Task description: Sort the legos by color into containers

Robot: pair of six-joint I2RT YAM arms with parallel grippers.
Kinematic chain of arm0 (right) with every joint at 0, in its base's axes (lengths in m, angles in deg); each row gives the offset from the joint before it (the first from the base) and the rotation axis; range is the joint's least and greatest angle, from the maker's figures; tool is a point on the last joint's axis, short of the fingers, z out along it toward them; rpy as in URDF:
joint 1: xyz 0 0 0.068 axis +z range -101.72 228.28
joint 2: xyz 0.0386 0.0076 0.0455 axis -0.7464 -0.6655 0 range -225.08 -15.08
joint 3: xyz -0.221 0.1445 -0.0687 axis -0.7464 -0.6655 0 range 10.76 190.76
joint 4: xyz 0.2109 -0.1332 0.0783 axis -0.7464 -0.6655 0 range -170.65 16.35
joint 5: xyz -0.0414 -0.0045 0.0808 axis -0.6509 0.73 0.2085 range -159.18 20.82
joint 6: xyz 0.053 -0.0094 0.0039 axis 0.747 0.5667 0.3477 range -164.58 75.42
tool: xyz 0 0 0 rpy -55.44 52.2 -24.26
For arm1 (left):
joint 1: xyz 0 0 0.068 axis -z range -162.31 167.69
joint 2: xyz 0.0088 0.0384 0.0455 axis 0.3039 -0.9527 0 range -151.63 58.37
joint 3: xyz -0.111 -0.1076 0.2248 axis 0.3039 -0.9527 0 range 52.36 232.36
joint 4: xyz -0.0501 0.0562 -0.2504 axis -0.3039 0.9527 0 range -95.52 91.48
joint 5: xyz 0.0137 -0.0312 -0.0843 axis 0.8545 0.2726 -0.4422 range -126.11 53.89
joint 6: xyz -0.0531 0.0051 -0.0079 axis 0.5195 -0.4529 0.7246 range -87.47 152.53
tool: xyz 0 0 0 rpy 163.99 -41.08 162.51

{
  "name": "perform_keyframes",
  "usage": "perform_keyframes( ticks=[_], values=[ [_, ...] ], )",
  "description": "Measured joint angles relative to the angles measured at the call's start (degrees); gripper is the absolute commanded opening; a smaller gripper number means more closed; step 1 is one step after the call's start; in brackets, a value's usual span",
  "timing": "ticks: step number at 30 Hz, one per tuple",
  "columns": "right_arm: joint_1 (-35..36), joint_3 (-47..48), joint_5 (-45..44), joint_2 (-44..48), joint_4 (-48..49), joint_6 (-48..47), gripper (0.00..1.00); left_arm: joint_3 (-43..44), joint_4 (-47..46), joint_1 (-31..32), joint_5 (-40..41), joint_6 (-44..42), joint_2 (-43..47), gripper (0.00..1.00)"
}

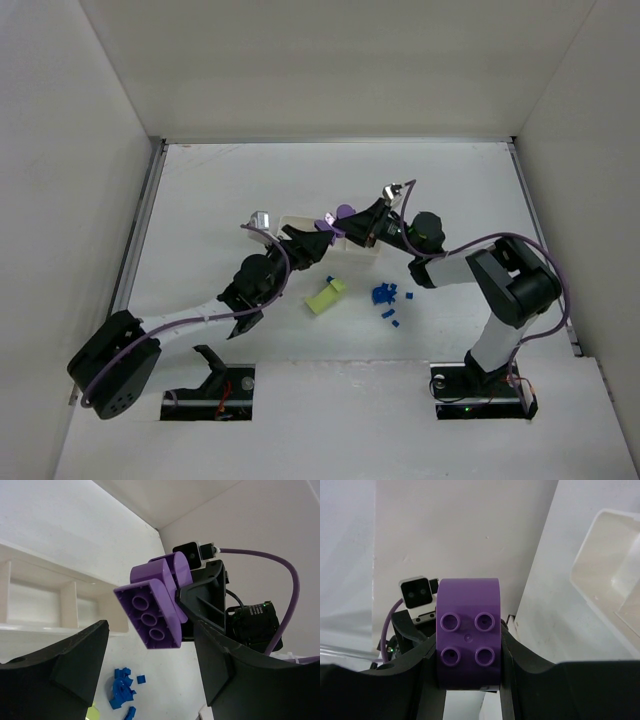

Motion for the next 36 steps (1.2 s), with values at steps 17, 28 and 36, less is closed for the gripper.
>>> perform_keyframes(
  ticks=[17, 28, 36],
  values=[
    [2.2, 1.2, -0.2, -1.8, 1.6, 0.3, 0.21, 0.7, -2.9, -0.3, 1.2, 1.7, -2.5, 0.36],
    [1.3, 0.7, 1.8, 0.0, 2.3, 0.3, 0.2, 0.7, -1.2, -0.9, -1.4, 3.0, 0.3, 0.18],
    [-3.9, -1.8, 0.6, 0.9, 1.8, 0.2, 0.2, -0.4, -0.9, -2.4, -2.0, 3.1, 2.4, 0.16]
  ],
)
